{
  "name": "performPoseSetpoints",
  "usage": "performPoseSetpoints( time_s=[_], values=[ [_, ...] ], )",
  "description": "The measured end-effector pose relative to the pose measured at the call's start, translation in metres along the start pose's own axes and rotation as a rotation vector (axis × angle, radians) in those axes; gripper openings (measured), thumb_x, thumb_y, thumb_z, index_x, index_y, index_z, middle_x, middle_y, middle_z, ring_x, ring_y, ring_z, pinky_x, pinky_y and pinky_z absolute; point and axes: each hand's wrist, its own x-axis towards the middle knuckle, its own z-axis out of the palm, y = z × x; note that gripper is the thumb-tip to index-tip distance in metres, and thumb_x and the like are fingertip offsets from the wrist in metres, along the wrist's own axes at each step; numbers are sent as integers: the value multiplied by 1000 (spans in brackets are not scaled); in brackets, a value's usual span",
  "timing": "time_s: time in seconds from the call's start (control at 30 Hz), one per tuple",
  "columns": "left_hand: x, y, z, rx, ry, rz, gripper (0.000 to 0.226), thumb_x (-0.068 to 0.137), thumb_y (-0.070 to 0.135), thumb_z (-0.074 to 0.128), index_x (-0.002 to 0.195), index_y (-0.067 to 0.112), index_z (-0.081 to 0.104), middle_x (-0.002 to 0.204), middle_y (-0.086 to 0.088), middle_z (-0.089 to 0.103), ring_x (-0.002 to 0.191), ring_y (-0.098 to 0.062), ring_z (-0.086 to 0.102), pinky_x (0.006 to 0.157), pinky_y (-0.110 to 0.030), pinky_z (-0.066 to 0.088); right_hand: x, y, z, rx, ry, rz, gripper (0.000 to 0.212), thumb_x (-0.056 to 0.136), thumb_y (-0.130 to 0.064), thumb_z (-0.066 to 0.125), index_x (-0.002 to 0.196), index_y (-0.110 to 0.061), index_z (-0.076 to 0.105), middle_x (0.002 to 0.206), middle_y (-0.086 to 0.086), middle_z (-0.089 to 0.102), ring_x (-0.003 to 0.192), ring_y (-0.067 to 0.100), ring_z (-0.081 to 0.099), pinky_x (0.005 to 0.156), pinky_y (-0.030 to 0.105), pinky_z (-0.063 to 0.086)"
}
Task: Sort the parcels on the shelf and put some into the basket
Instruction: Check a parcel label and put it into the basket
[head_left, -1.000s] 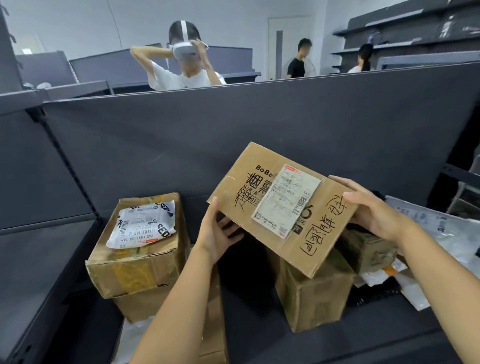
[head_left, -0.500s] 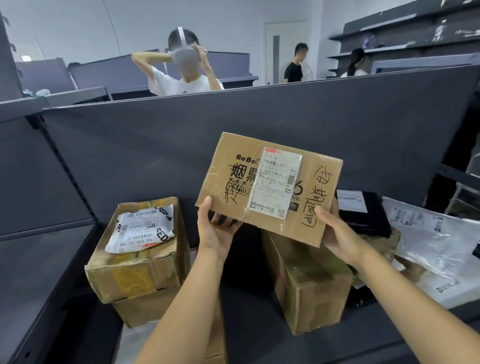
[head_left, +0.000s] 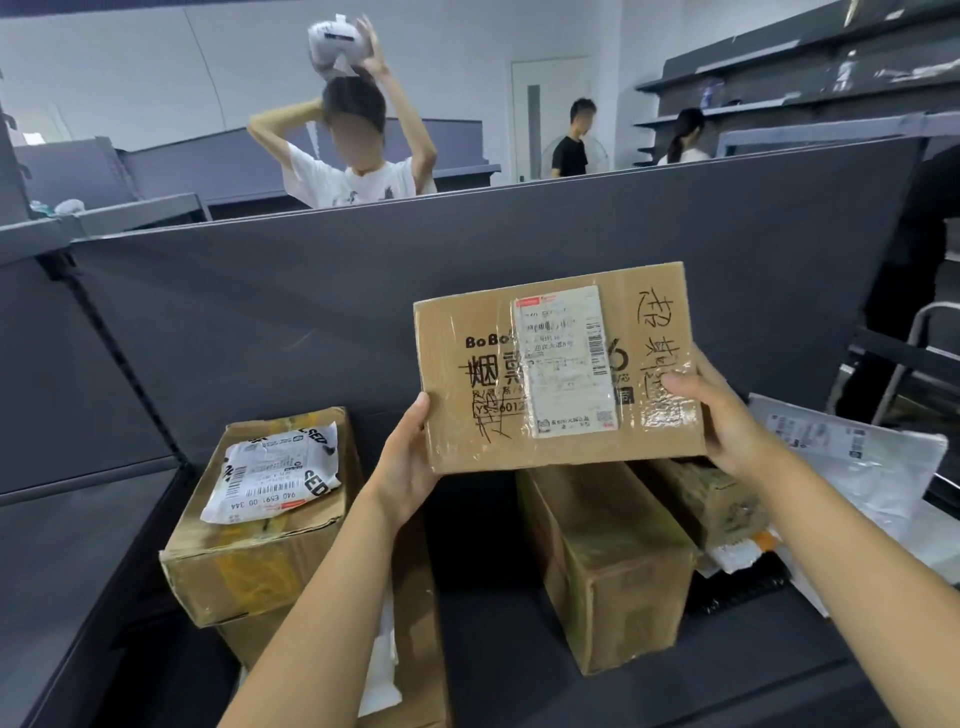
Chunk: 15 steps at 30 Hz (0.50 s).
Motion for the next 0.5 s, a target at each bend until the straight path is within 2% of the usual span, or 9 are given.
performPoseSetpoints(
  time_s=[0.07, 0.13, 0.37, 0.5],
  values=[
    [2, 4, 1, 14, 14, 5, 58, 87, 55, 47, 129, 17, 58, 127, -10, 65, 118, -26, 61, 89, -40, 54, 2, -6, -4, 5, -28, -3, 45, 78, -26, 60, 121, -40, 56, 111, -5, 71, 97, 15, 70, 67, 25, 57],
    [2, 7, 2, 15, 25, -10, 55, 85, 56, 49, 123, 19, 63, 123, -9, 67, 113, -26, 64, 84, -40, 57, 2, -9, -6, -9, -61, 13, 42, 78, -25, 60, 117, -40, 58, 109, -4, 71, 95, 16, 70, 67, 25, 57],
    [-2, 2, 0, -8, 62, 7, 51, 83, 54, 51, 118, 20, 65, 118, -8, 70, 108, -26, 67, 80, -40, 58, -3, -5, 1, -4, -79, 25, 45, 82, -37, 55, 128, -35, 51, 113, -4, 70, 99, 15, 69, 70, 26, 57],
    [-7, 0, 0, -37, 121, 20, 49, 80, 56, 53, 110, 21, 71, 114, -9, 72, 103, -26, 69, 78, -41, 57, -7, -4, 7, -41, -83, 41, 59, 82, -41, 55, 138, -33, 42, 118, -4, 68, 103, 15, 67, 71, 26, 56]
  ],
)
